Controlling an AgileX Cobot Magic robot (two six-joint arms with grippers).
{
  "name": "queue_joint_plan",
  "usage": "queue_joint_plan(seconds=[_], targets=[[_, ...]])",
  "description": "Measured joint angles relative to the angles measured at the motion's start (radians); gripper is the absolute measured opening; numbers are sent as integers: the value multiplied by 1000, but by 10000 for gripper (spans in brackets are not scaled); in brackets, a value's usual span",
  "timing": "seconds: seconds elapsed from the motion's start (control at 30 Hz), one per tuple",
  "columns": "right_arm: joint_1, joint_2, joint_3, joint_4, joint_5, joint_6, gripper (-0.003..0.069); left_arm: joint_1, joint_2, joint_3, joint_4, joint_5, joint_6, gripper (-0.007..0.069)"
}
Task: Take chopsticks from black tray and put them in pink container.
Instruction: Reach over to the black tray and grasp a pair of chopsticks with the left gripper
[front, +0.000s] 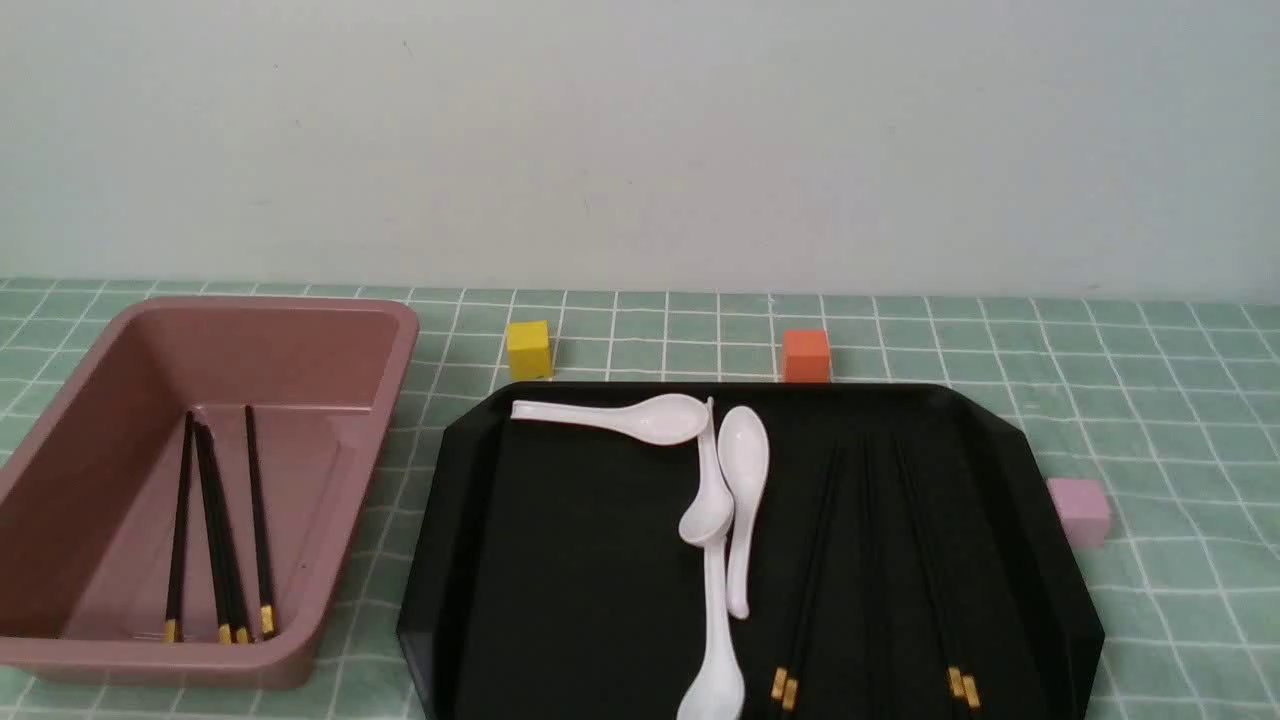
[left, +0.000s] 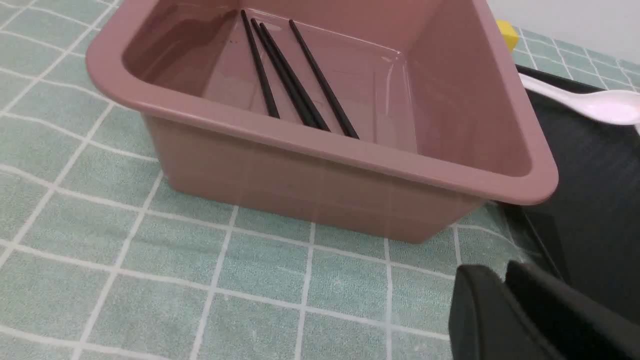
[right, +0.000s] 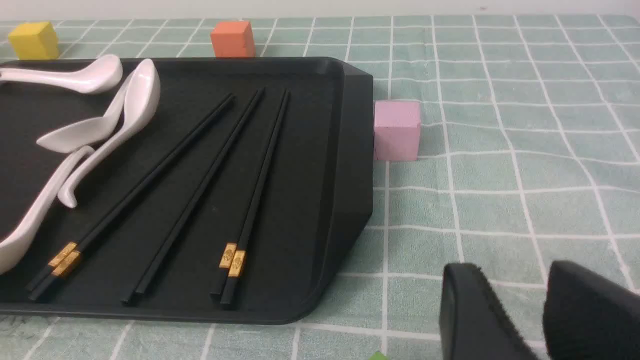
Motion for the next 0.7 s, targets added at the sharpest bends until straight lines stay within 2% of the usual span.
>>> queue_joint_plan(seconds=[0.7], targets=[[0, 0, 0, 0, 0, 0, 240, 0, 0, 0, 0, 0, 0, 106]])
